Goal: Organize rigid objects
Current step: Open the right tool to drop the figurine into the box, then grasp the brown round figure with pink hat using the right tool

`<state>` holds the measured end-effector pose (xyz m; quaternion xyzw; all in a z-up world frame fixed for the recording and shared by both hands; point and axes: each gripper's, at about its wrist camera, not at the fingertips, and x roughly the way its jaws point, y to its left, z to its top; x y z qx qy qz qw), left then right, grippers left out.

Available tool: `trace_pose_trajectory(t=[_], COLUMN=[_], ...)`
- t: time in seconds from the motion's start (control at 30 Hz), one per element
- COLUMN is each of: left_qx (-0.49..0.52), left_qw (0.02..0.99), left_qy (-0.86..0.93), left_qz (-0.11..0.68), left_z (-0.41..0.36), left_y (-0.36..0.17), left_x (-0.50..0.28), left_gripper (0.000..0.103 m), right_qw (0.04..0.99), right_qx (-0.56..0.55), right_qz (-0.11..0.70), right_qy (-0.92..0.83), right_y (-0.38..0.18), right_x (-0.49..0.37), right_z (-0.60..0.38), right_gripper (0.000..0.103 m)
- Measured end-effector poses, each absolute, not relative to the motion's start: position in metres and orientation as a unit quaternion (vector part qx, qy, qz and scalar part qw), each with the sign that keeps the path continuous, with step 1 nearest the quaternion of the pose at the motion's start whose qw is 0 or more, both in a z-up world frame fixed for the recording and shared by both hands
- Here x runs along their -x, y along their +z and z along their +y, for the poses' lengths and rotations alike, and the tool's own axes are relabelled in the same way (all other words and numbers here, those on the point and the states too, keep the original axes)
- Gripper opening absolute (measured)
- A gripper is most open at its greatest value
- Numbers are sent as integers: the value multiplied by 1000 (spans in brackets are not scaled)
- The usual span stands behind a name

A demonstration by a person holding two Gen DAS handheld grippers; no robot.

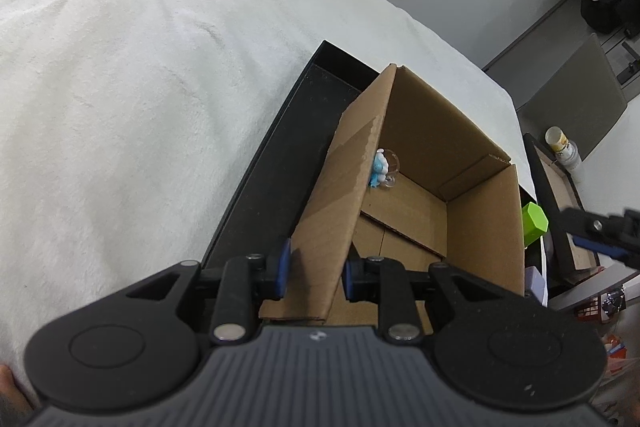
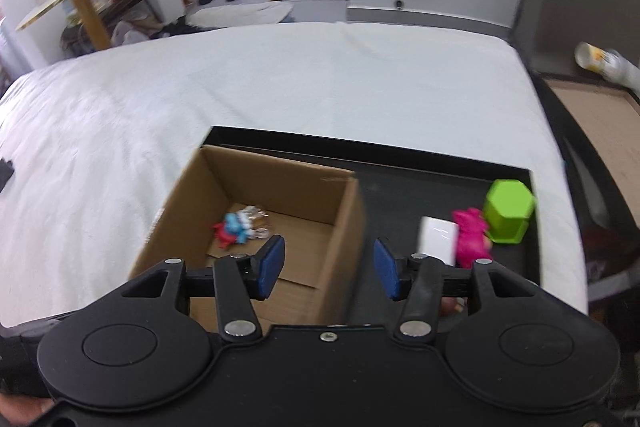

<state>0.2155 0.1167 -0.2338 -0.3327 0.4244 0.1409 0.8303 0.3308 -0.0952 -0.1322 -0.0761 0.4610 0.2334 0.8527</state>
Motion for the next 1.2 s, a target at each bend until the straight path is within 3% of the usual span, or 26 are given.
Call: trace_pose_trajectory(t=[0.5,1.2], left_qx=[323,336], left_qw=[828,827], left_qy=[165,164], left_qz=[427,421], left_z=[110,114], left_y=[-231,-231], left_x=[-214,-211], left_gripper=[25,22], right_qw=[857,837], right_qx=[6,-22], right_qz=[492,527], right_qy=[153,143], right_y=[-164,-231], right_x=[-342,-369], right_z=[-180,-171], right_gripper=[55,57])
